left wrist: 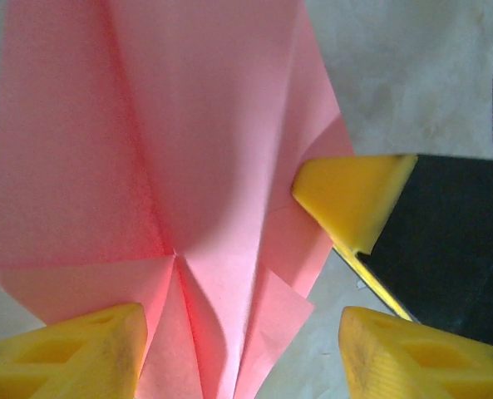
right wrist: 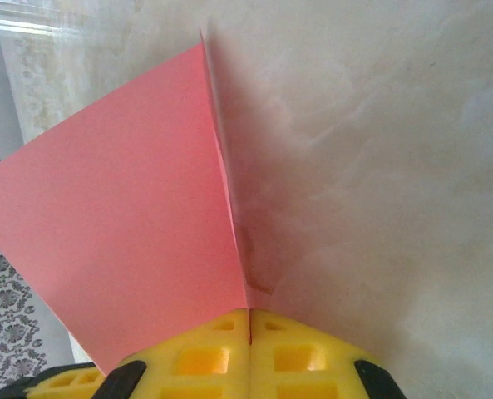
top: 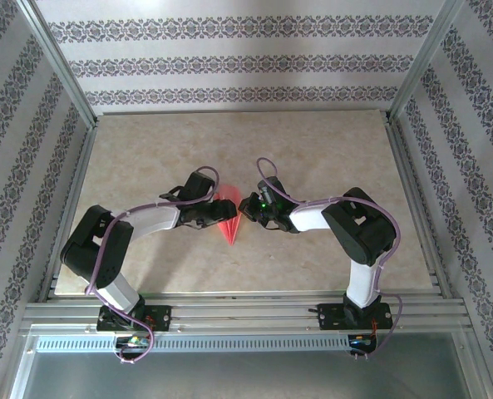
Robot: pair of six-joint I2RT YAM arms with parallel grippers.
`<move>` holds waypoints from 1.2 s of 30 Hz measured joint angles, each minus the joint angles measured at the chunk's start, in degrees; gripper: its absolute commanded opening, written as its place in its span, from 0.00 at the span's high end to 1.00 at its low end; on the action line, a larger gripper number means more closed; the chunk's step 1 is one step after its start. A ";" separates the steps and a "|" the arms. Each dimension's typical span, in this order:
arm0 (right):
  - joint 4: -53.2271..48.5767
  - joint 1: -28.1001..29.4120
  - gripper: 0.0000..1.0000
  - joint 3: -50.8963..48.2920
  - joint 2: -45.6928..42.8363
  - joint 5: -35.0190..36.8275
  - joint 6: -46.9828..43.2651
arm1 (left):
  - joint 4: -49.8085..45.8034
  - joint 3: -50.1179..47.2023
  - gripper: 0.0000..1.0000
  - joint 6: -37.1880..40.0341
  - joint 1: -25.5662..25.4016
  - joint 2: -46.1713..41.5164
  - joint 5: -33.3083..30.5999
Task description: Fold a paper plane with a square sheet of paper (pick it up from the middle)
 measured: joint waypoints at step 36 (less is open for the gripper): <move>1.14 -0.37 0.97 -0.11 0.02 -0.24 1.11 | -8.70 5.42 0.75 0.22 -6.45 3.89 -12.68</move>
